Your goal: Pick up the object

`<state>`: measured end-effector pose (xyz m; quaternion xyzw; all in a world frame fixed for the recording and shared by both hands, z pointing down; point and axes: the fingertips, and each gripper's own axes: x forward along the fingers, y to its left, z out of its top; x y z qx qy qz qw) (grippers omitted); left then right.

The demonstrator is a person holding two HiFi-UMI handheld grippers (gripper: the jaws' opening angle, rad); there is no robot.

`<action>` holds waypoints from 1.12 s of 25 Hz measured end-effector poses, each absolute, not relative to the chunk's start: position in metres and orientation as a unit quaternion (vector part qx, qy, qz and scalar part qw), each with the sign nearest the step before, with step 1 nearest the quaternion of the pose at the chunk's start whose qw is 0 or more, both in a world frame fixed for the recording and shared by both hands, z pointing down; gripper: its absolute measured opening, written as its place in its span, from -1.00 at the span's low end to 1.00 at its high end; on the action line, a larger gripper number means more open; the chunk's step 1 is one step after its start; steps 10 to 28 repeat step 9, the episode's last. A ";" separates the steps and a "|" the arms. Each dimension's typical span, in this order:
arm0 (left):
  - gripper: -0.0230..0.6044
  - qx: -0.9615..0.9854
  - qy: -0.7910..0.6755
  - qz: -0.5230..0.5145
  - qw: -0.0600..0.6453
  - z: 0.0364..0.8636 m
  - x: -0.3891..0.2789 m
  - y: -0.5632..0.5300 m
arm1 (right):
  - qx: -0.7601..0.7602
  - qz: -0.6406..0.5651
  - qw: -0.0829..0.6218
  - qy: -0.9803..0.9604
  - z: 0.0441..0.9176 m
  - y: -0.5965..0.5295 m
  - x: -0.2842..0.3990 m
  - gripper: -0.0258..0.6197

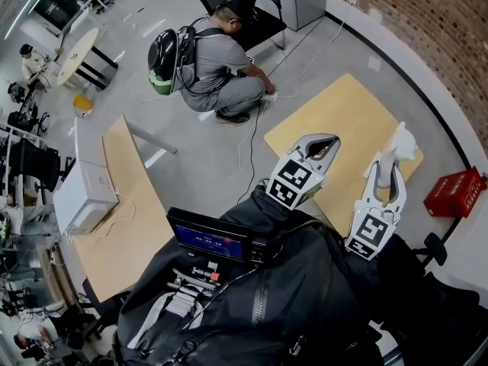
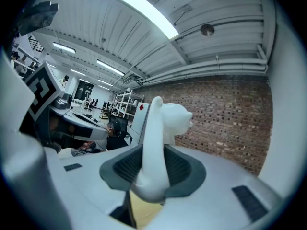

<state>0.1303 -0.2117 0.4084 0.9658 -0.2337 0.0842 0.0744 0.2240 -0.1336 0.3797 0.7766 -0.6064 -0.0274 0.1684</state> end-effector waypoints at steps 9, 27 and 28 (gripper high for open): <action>-0.93 0.966 -0.233 0.085 0.076 0.409 0.131 -0.215 | 0.776 -0.025 0.171 -0.607 0.381 -0.137 0.223 -0.47; -0.93 0.966 -0.233 0.085 0.076 0.409 0.131 -0.215 | 0.776 -0.025 0.171 -0.607 0.381 -0.137 0.223 -0.47; -0.93 0.966 -0.233 0.085 0.076 0.409 0.131 -0.215 | 0.776 -0.025 0.171 -0.607 0.381 -0.137 0.223 -0.47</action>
